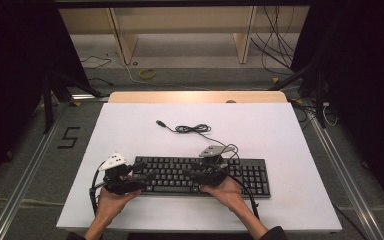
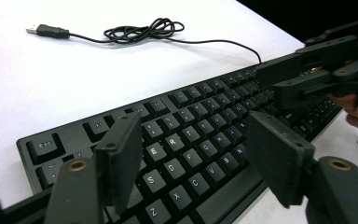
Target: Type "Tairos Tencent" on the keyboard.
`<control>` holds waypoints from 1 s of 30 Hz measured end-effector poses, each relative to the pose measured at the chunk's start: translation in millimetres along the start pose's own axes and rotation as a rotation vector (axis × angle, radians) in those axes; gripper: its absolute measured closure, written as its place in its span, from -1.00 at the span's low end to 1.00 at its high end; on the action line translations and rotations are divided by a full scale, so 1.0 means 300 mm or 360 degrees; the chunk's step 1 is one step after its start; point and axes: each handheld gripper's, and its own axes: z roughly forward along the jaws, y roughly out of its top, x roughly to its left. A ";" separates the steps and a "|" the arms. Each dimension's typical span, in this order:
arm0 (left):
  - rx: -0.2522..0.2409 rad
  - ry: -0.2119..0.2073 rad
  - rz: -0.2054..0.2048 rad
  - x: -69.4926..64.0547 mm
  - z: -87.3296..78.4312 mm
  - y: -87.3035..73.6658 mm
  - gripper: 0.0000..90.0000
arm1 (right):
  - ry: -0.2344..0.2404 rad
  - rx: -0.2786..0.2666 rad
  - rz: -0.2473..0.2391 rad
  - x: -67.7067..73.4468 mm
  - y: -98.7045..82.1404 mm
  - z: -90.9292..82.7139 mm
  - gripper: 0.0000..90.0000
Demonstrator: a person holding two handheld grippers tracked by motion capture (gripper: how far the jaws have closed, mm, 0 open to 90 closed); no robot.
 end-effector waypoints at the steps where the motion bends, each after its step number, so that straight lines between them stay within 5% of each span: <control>1: 0.0009 0.0004 0.0002 0.000 0.004 0.001 -0.15 | 0.0000 -0.0005 -0.0003 0.000 -0.002 -0.007 0.26; 19: 0.0220 0.0017 0.0090 -0.016 0.103 0.034 0.75 | 0.0002 -0.0079 0.0020 0.000 -0.057 -0.094 -0.11; 30: 0.0311 0.0056 0.0113 -0.010 0.153 0.043 0.98 | 0.0005 -0.0092 0.0020 0.008 -0.080 -0.115 -0.19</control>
